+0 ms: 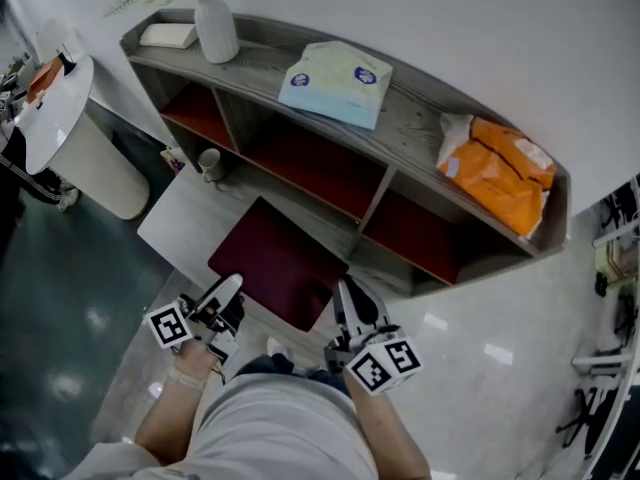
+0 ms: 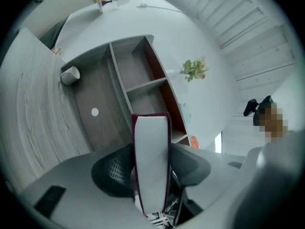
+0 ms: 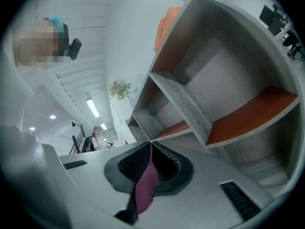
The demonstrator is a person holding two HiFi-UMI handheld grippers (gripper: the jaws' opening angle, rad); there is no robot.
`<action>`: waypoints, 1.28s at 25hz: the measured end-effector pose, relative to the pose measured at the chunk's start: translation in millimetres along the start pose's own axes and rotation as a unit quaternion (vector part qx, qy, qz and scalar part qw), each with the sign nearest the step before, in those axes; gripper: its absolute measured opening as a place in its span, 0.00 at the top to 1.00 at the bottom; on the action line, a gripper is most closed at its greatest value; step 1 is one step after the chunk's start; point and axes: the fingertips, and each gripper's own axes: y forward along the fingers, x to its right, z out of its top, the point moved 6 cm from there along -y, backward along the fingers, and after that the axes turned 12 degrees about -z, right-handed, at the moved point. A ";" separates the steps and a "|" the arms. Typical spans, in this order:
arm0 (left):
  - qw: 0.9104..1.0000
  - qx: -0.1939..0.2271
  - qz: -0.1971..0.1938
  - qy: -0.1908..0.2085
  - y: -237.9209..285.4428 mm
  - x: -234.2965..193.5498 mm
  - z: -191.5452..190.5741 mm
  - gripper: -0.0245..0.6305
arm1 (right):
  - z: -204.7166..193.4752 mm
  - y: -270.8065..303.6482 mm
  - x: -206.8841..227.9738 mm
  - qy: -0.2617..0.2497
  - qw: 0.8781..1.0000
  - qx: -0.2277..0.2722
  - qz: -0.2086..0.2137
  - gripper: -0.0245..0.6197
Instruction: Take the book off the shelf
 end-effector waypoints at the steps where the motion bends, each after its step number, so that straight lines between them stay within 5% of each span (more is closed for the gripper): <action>1: 1.000 0.006 -0.002 -0.001 -1.2 2.2 3.7 0.61 | -0.2 3.6 -4.5 -0.001 1.000 -0.002 0.008 0.93; 12: 0.999 0.035 -0.026 0.010 -3.9 14.1 26.2 0.61 | -0.1 21.2 -24.7 -0.011 0.999 -0.013 0.044 0.93; 32: 0.998 0.059 -0.036 -0.002 -6.0 18.6 27.7 0.61 | 3.6 22.2 -12.4 -0.007 0.999 -0.017 0.028 0.93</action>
